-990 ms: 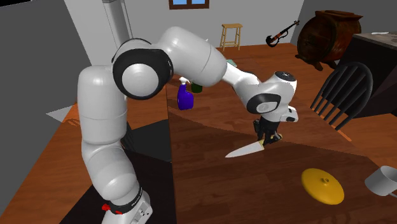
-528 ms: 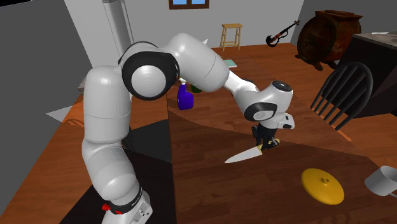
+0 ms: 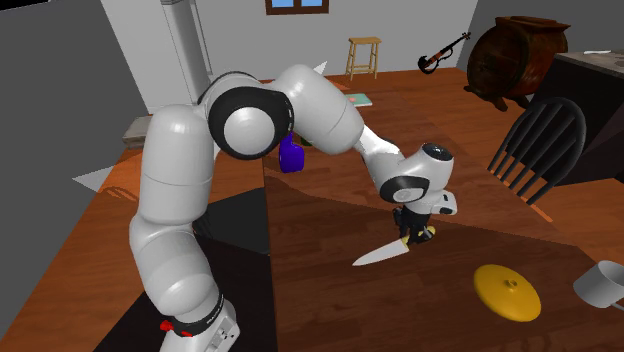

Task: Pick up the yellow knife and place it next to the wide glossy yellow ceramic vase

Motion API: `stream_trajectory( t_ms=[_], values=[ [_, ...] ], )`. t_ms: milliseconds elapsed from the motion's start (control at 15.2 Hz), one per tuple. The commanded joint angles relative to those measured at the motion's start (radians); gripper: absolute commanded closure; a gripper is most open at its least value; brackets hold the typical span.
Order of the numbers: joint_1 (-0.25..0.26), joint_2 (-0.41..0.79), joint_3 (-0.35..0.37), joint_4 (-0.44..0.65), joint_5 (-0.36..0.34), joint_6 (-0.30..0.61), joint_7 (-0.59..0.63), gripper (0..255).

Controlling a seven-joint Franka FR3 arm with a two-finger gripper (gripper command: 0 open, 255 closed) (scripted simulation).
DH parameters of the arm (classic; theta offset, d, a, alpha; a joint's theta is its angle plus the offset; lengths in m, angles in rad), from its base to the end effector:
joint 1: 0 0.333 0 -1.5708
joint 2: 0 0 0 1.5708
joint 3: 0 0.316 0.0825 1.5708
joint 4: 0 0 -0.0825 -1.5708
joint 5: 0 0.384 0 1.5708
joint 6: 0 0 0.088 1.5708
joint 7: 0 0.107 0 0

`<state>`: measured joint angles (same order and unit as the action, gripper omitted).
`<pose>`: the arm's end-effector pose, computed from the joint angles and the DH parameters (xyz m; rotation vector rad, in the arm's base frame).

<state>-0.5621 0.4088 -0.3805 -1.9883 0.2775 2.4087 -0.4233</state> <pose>0.3690 -0.4900 0.2744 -2.9547 1.0613 -0.1054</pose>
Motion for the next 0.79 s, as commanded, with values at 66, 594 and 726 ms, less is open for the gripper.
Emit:
stream_trajectory(
  t_ms=[66, 594, 726],
  values=[
    [-0.005, 0.024, 0.009, -0.002, 0.015, 0.025, -0.009, 255],
    [-0.005, 0.024, 0.009, -0.002, 0.015, 0.025, -0.009, 0],
    [-0.005, 0.024, 0.009, -0.002, 0.015, 0.025, -0.009, 0]
  ],
)
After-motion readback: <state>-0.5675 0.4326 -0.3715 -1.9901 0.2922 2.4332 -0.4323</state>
